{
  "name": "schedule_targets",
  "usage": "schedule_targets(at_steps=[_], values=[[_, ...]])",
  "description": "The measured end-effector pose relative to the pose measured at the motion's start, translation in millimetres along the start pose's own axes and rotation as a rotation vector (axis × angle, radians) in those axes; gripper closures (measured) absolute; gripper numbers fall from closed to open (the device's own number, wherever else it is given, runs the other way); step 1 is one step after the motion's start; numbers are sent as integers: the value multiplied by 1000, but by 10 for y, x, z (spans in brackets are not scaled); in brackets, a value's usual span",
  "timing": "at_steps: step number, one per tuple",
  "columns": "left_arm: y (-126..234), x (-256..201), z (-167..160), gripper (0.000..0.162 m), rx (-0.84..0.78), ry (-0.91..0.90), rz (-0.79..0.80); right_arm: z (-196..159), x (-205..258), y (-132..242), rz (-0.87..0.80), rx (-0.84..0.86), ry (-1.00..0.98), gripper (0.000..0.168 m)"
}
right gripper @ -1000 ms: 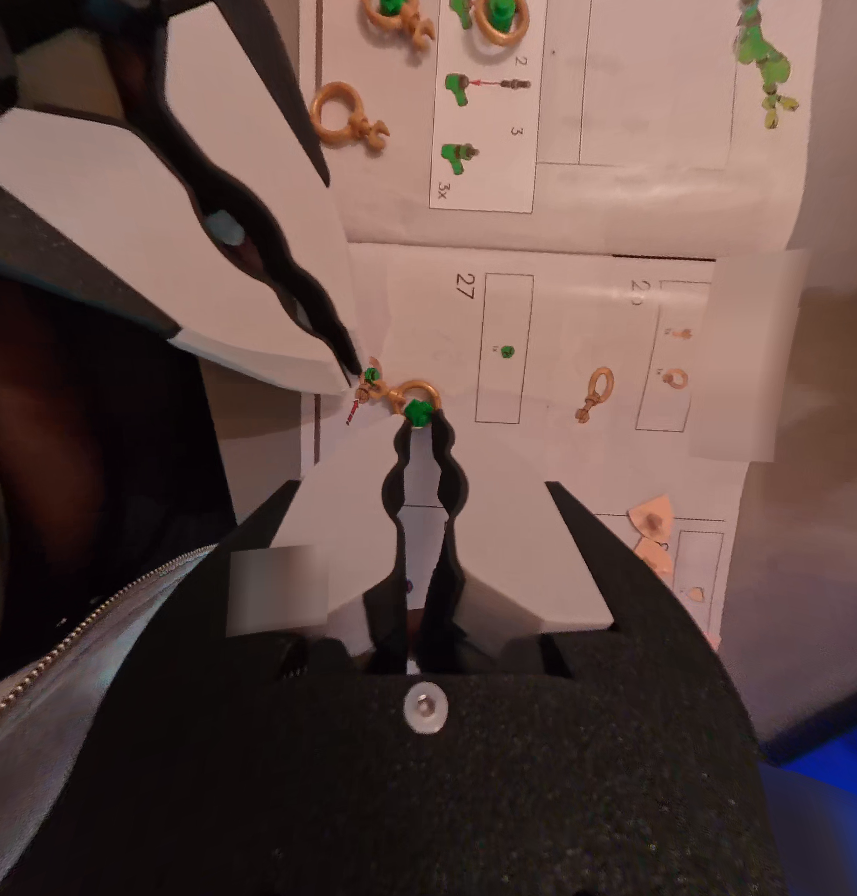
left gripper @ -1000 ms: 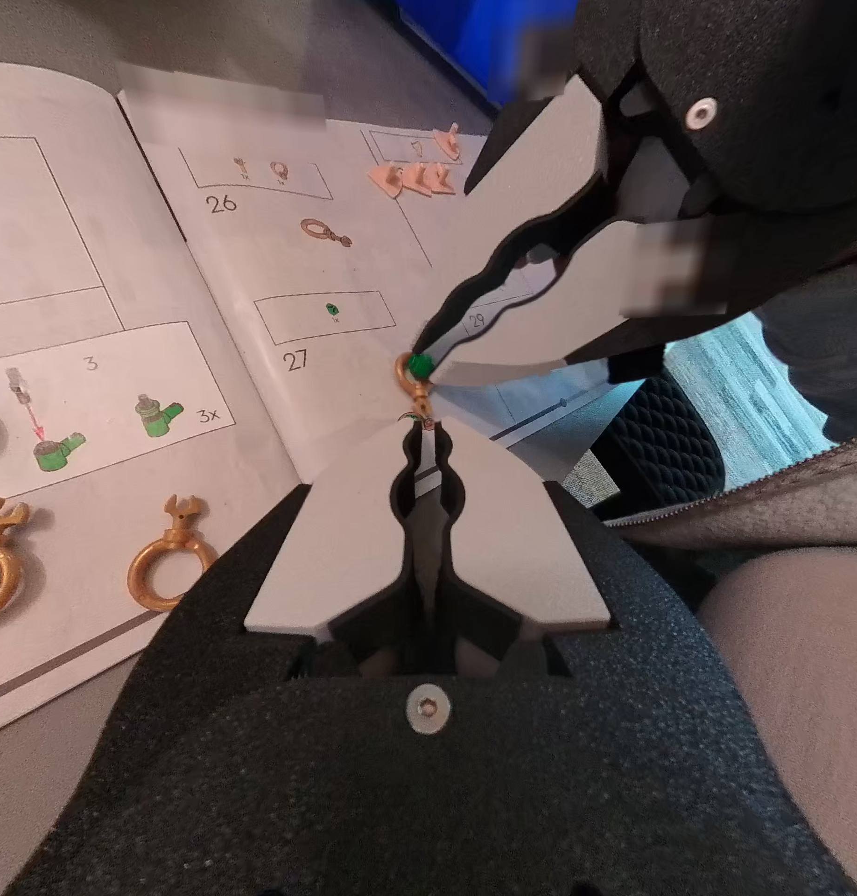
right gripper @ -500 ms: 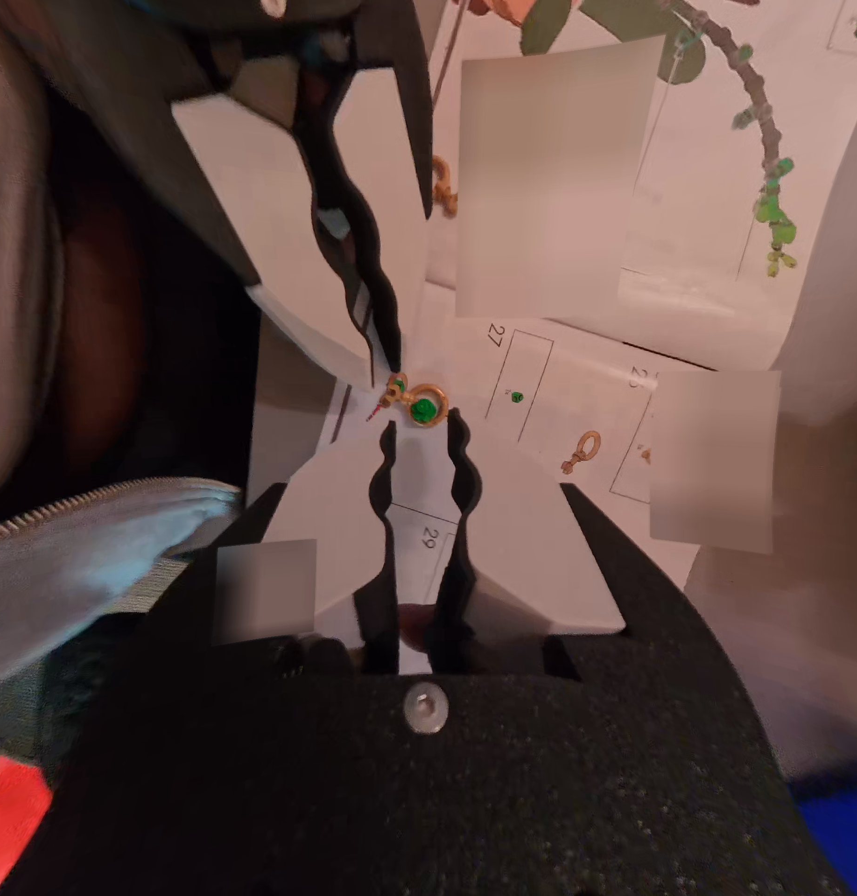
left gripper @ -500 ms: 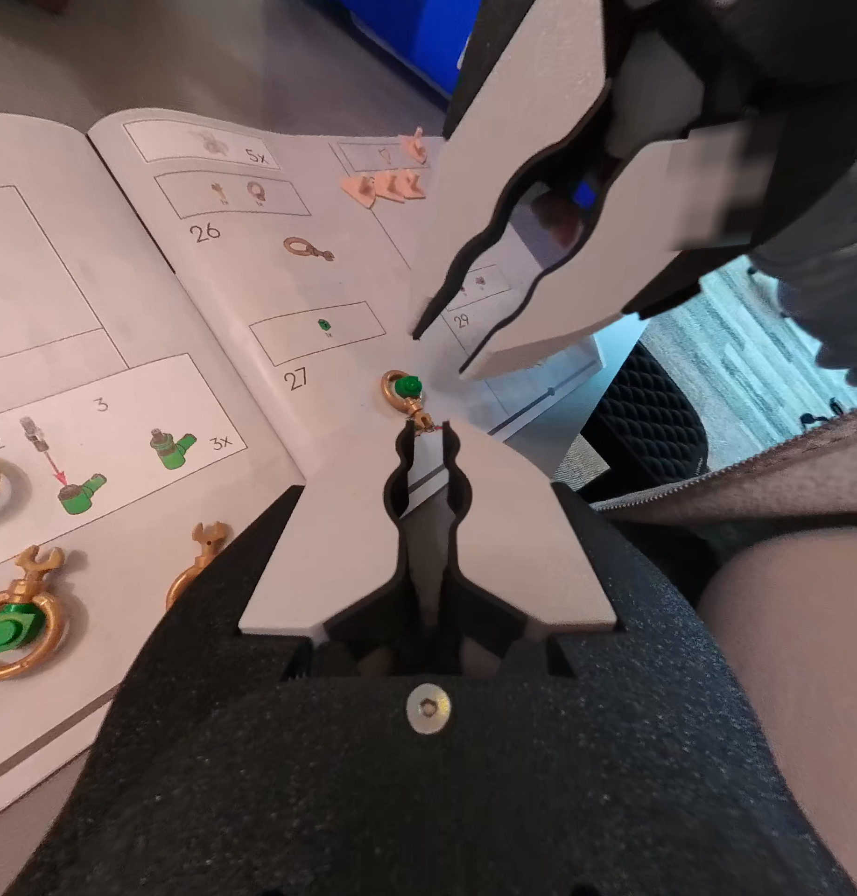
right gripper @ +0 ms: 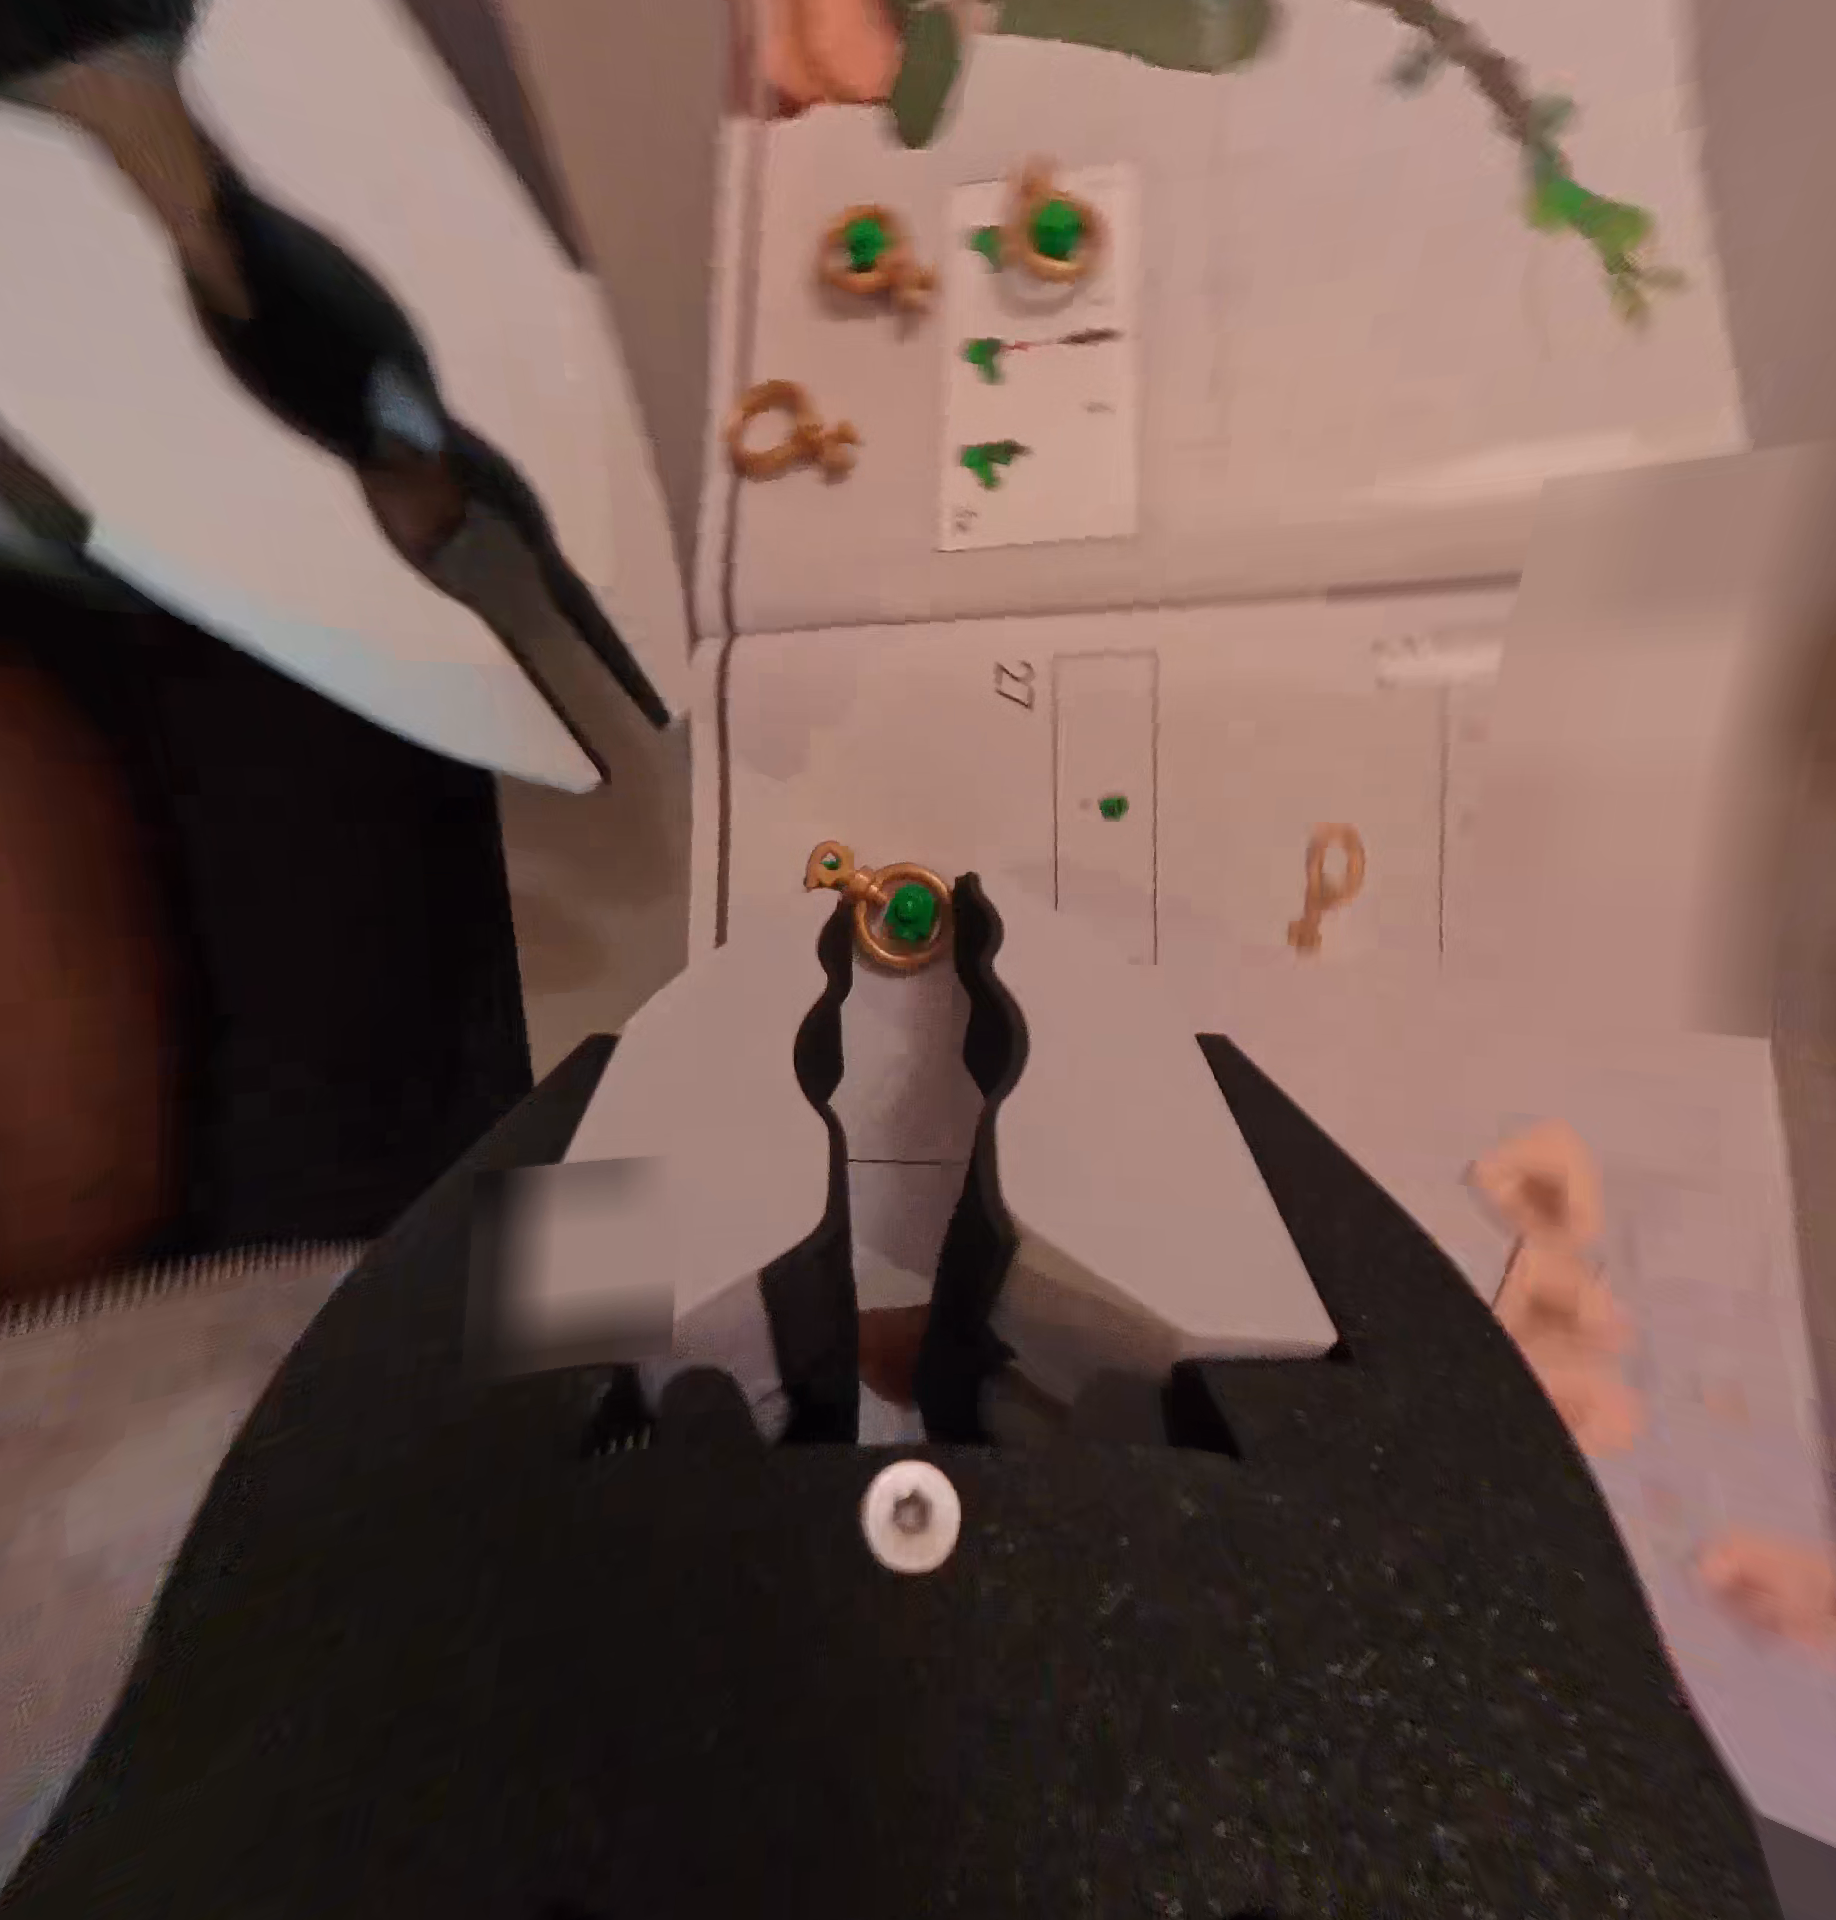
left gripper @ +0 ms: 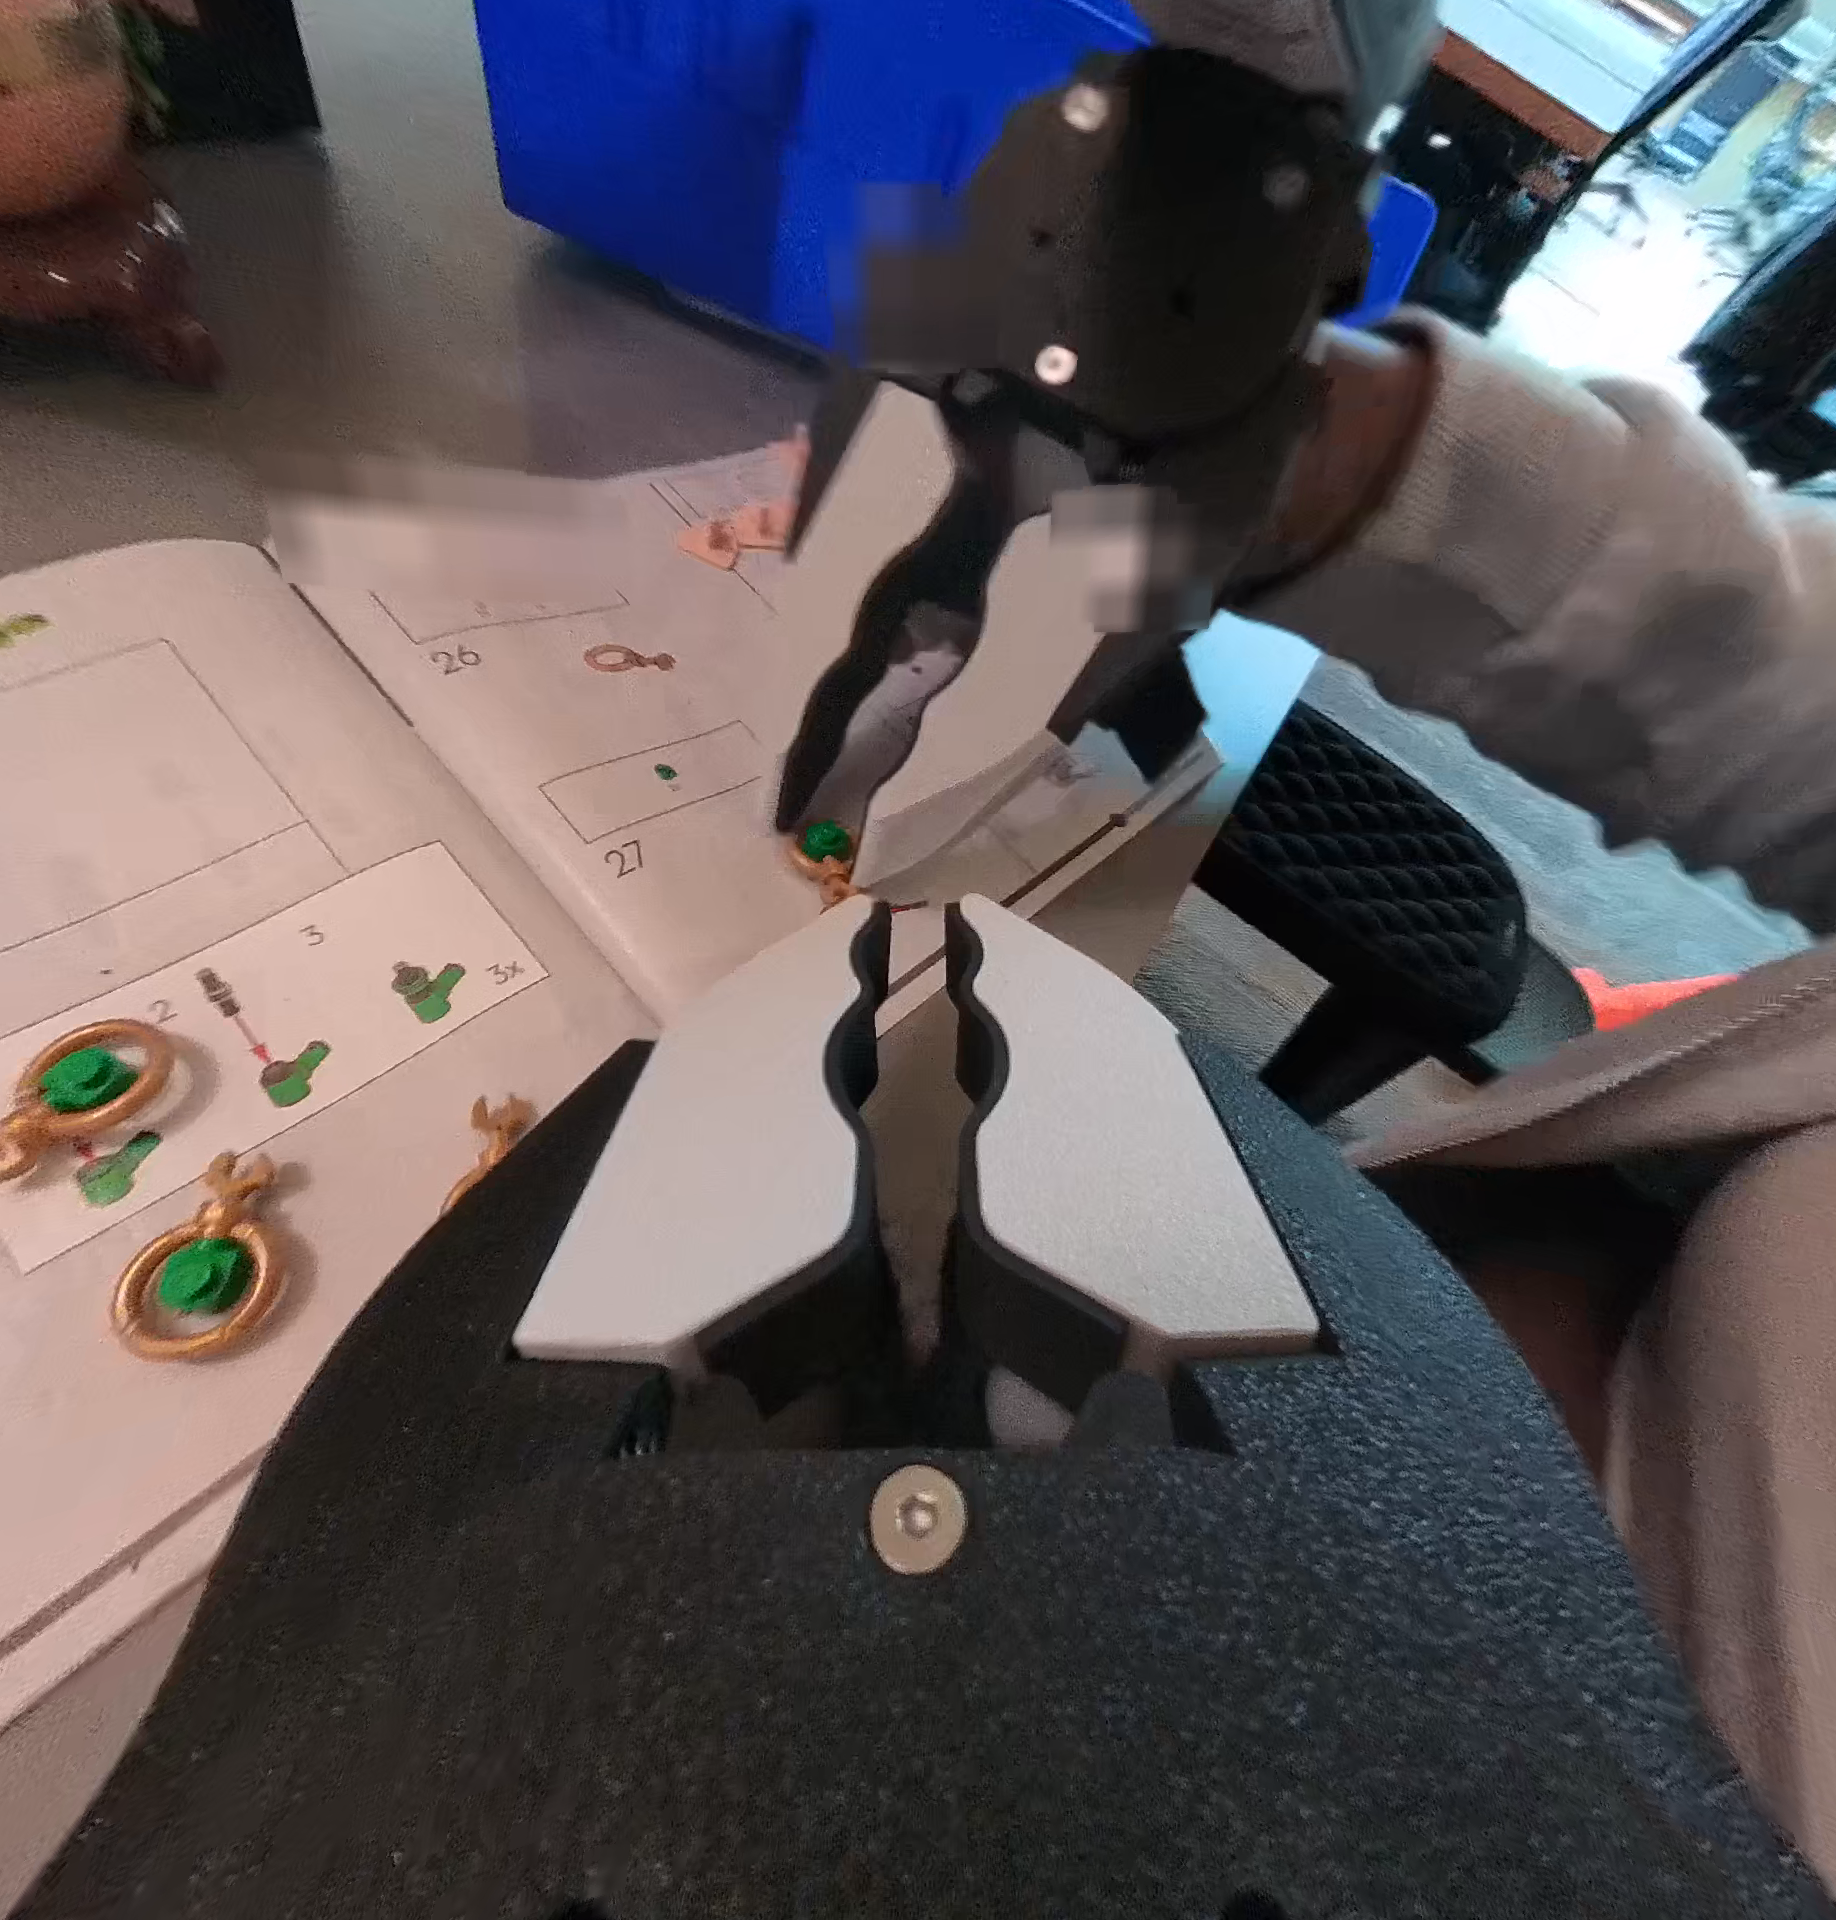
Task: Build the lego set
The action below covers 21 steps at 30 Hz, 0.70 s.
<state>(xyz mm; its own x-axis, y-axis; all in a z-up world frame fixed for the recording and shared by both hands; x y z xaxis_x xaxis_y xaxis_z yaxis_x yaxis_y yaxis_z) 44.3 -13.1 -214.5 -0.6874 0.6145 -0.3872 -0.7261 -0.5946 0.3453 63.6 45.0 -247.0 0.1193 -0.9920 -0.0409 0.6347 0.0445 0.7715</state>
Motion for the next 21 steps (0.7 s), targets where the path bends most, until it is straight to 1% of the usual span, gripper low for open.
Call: schedule_targets(at_steps=[2,3,4,5,6,8,9,10,11,12,14,15,16,18,19,20,21], values=[[5,-2,-24,152,12,-58,77,-58,61,45,-158,-21,-141,149],[-5,-4,-29,152,16,-96,118,-91,92,71,-234,-35,-178,149],[-23,-16,-36,152,17,-129,148,-117,114,96,-309,-53,-197,136],[-50,-43,-53,152,21,-153,160,-122,108,133,-386,-88,-213,115],[-82,-75,-79,152,30,-169,164,-103,105,192,-439,-145,-223,112],[-134,-117,-141,152,33,-197,175,-46,99,384,-499,-308,-258,115],[-141,-133,-166,152,20,-212,182,-39,71,509,-536,-395,-278,121],[-131,-157,-182,152,-1,-226,190,-20,51,642,-560,-505,-284,127],[-105,-200,-189,152,-32,-240,189,31,59,794,-554,-652,-272,128],[-70,-280,-173,153,-80,-258,158,80,85,986,-523,-813,-273,129],[51,-494,24,155,-260,-304,53,174,196,1464,-390,-1126,-300,130],[154,-591,159,156,-352,-305,2,211,247,1702,-338,-1258,-294,122],[264,-682,276,157,-423,-292,-53,233,268,1888,-334,-1331,-281,115],[455,-859,426,153,-511,-271,-170,275,364,2085,-392,-1355,-189,108],[522,-927,449,147,-522,-282,-213,299,426,2135,-441,-1357,-145,102],[578,-985,448,142,-520,-317,-245,331,529,2169,-475,-1379,-87,101],[629,-1023,436,133,-519,-372,-258,359,637,2177,-498,-1403,-33,98]])
Point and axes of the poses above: each gripper's, where its closed fingertips meet, y back along the fingers, z out of its top, x = y × z across the jaws, the point moved 2 cm from there along y, back along the fingers, and after that the axes turned 15 degrees about -z, right-handed, at the moved point
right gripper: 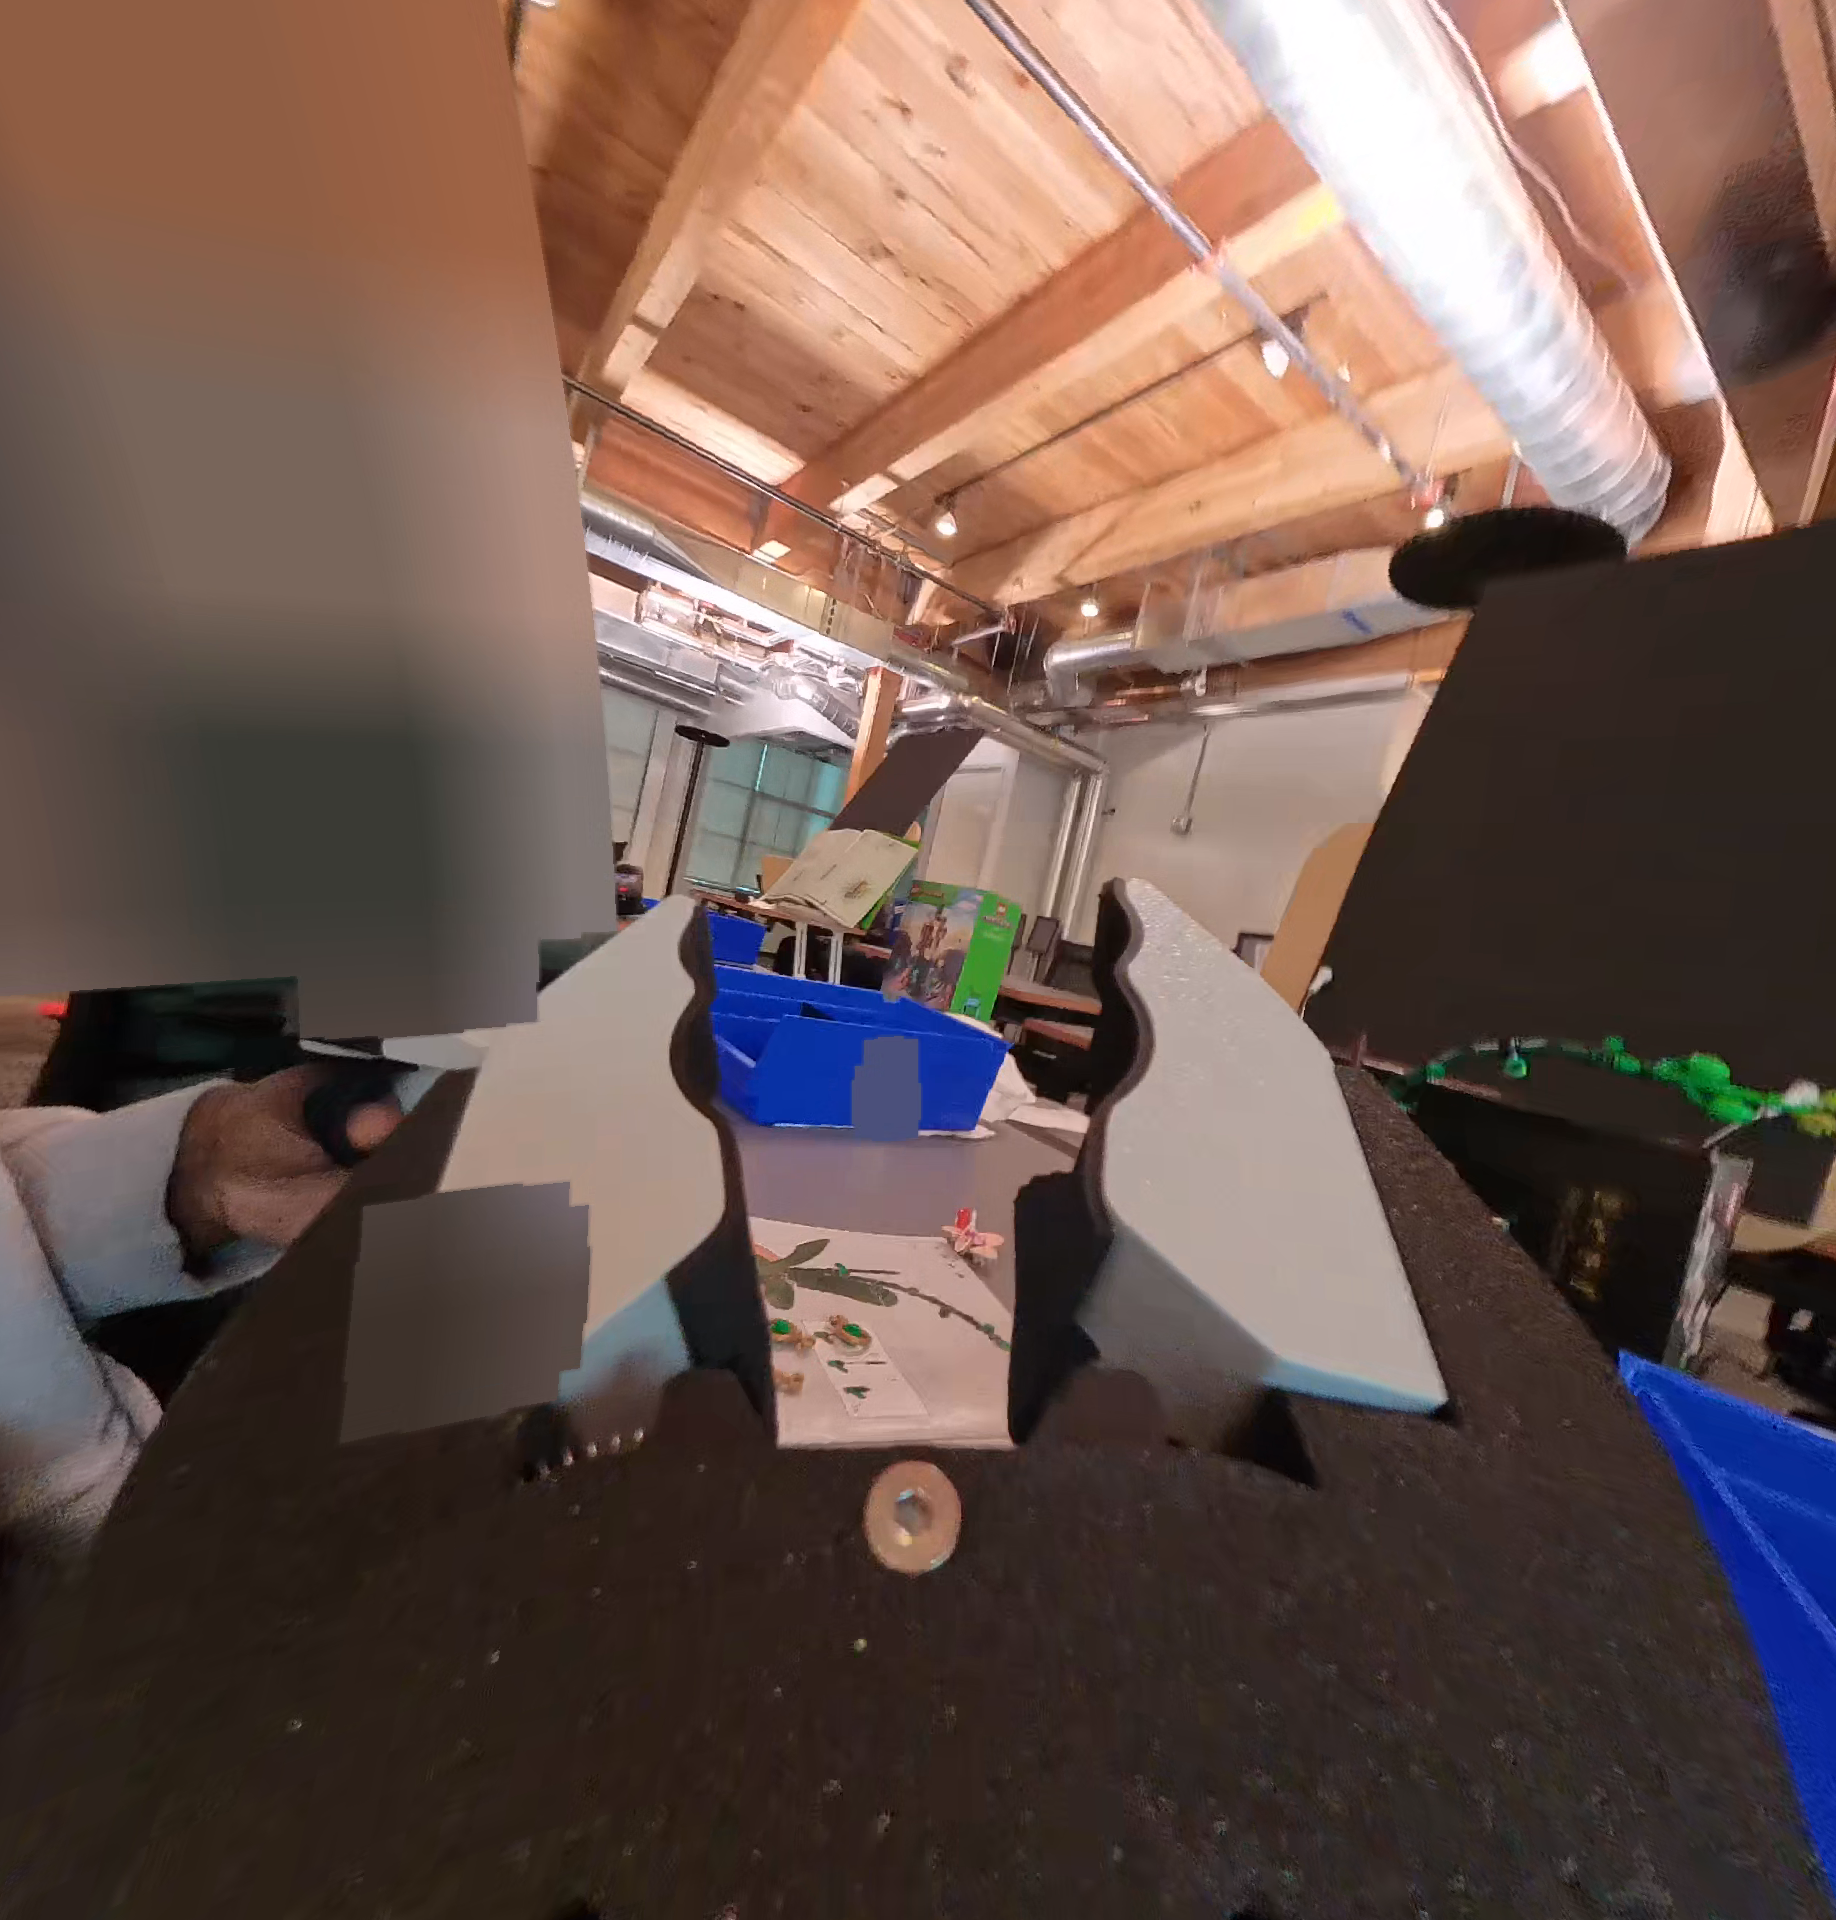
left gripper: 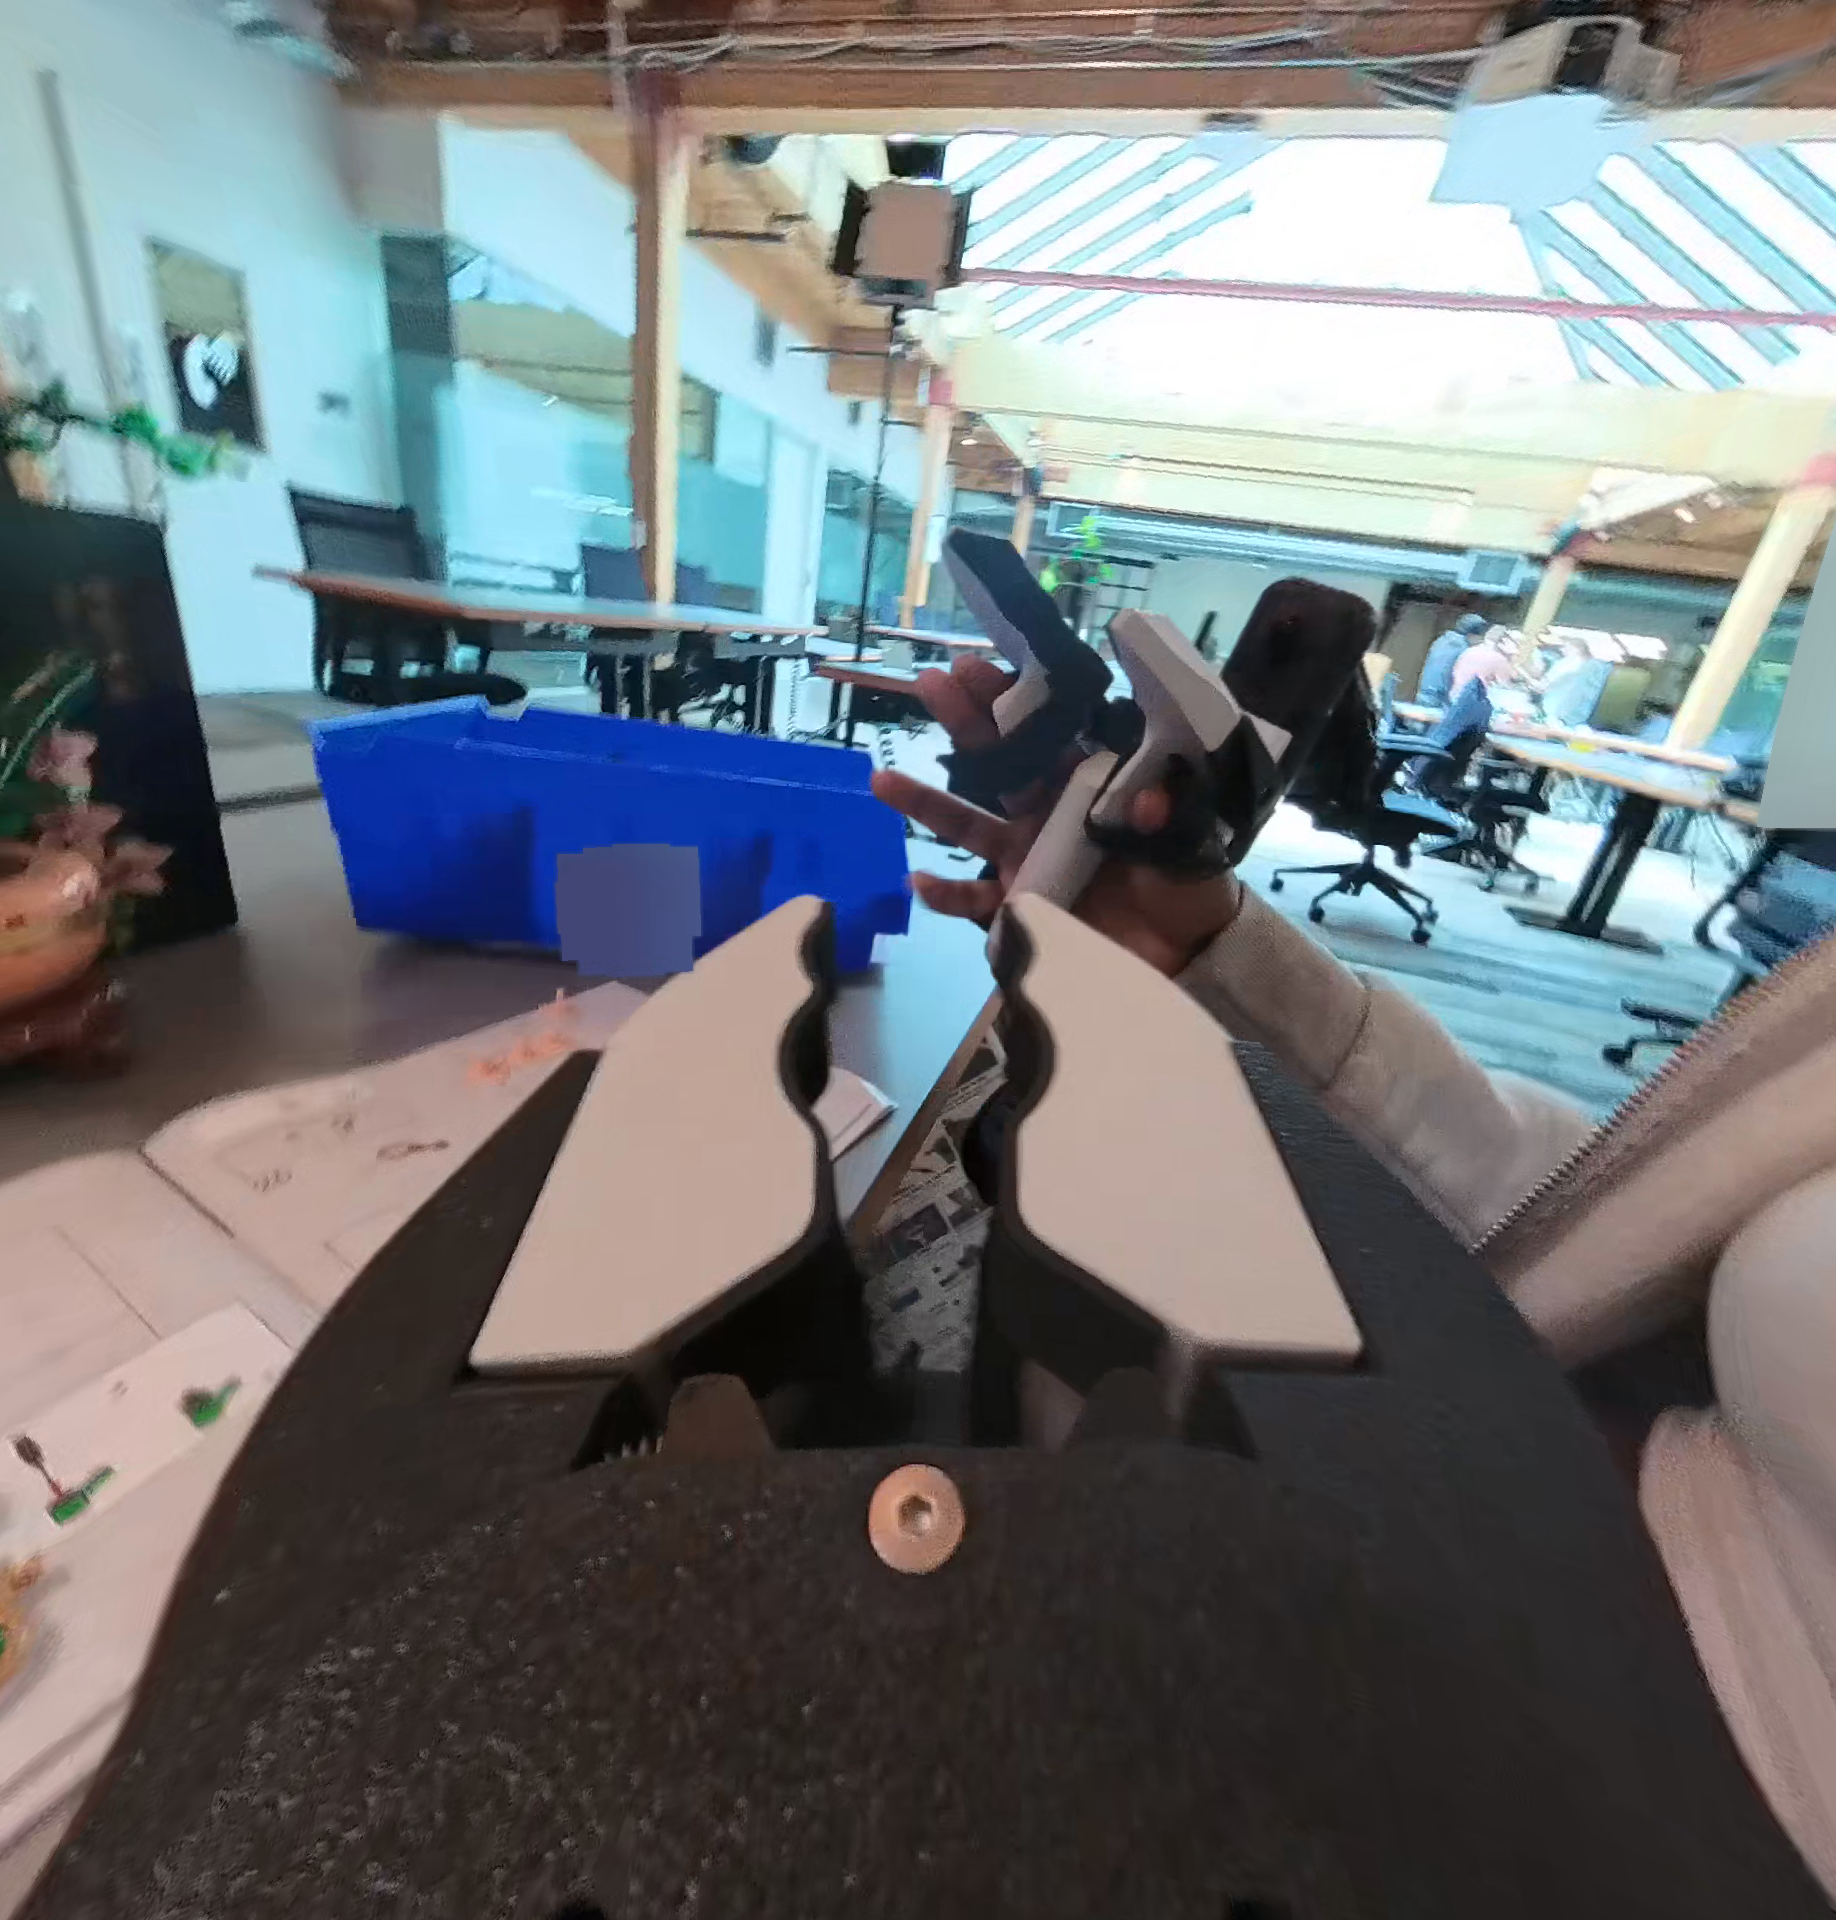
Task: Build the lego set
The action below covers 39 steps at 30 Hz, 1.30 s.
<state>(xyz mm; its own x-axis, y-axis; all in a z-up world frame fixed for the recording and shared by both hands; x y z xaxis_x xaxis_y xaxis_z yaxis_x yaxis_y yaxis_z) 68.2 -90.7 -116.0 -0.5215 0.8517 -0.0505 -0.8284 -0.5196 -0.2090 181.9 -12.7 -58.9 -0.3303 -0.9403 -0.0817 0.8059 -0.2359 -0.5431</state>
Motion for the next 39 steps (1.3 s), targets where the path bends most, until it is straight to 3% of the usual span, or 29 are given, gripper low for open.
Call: schedule_targets(at_steps=[2,3,5,7,9,11,14,19,25,29,39], values=[[87,34,-1,124,32,-124,34,-53,161,5,15,32,10,97],[121,95,-23,126,63,-171,73,-120,204,19,33,64,27,99],[124,180,-102,141,155,-211,100,-326,255,28,65,157,168,121],[92,250,-187,150,244,-222,111,-650,191,56,106,352,346,145],[52,357,-257,152,289,-196,145,-1049,42,153,176,639,452,155],[13,501,-376,152,355,-144,174,-1336,-72,186,271,805,428,156],[0,765,-569,149,505,-100,219,-1579,-109,116,422,866,343,156],[-166,900,-606,149,598,58,42,-1871,-257,79,549,1090,406,164],[-105,1200,-898,146,851,121,-147,-2036,-276,-6,652,1060,307,161],[-189,1209,-1116,143,879,136,-327,-2091,-323,16,681,1033,286,160],[-280,1401,-1206,143,884,181,-338,-2120,-359,-14,700,1038,230,157]])
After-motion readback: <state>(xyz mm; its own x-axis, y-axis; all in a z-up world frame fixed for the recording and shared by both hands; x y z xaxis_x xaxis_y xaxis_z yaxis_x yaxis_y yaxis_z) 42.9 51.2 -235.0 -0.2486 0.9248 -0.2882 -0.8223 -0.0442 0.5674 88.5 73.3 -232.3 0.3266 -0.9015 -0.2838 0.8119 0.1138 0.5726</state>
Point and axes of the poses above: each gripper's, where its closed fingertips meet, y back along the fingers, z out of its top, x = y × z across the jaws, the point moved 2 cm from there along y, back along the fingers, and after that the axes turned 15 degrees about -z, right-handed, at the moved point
